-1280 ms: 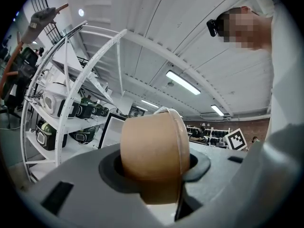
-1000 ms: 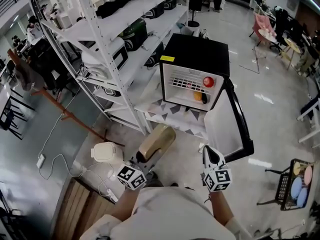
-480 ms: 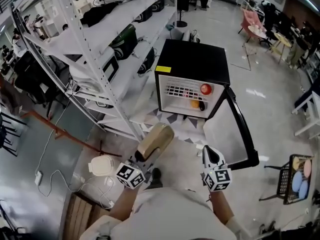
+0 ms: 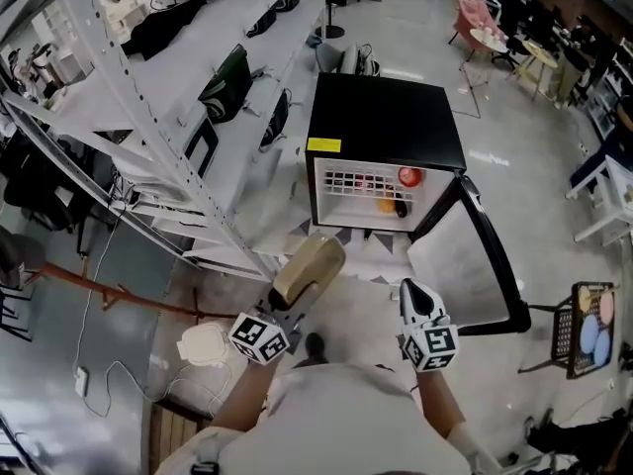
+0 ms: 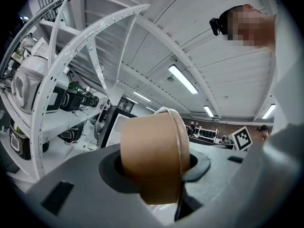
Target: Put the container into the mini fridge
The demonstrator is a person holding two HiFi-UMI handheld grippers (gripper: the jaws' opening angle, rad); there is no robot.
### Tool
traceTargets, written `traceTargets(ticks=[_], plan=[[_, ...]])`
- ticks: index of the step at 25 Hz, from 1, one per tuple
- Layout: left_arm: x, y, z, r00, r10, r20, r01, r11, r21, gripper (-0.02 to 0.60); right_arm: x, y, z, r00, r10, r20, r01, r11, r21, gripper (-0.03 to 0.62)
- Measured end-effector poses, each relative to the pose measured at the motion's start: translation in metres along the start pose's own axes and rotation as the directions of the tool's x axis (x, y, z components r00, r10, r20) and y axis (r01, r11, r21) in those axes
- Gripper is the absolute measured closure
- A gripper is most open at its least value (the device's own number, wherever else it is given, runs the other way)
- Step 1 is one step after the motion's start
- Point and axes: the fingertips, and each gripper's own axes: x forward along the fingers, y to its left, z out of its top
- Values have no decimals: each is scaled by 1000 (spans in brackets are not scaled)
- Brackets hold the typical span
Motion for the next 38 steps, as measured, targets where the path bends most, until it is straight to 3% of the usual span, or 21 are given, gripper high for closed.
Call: traceTargets(ticks=[14,21,30,38], plan=[[34,63,-14,994,-90,-63,81,987,-138,402,33,4,-1,991,-125,-47,123,992,-27,588],[58,73,-28,987,-119,-109,100,981,-164,401,41,-5,0,985,-160,-60,157,986,-48,588],[91,63,-31,986,-101,-135,80,986,-147,402,60,-34,-13,988,-135,-79,134,991,-16,588],[120,58,-34,989,-42,-139,19,987,-160,400,92,-55,-9,996,-45,-79,42,999,-31,588]])
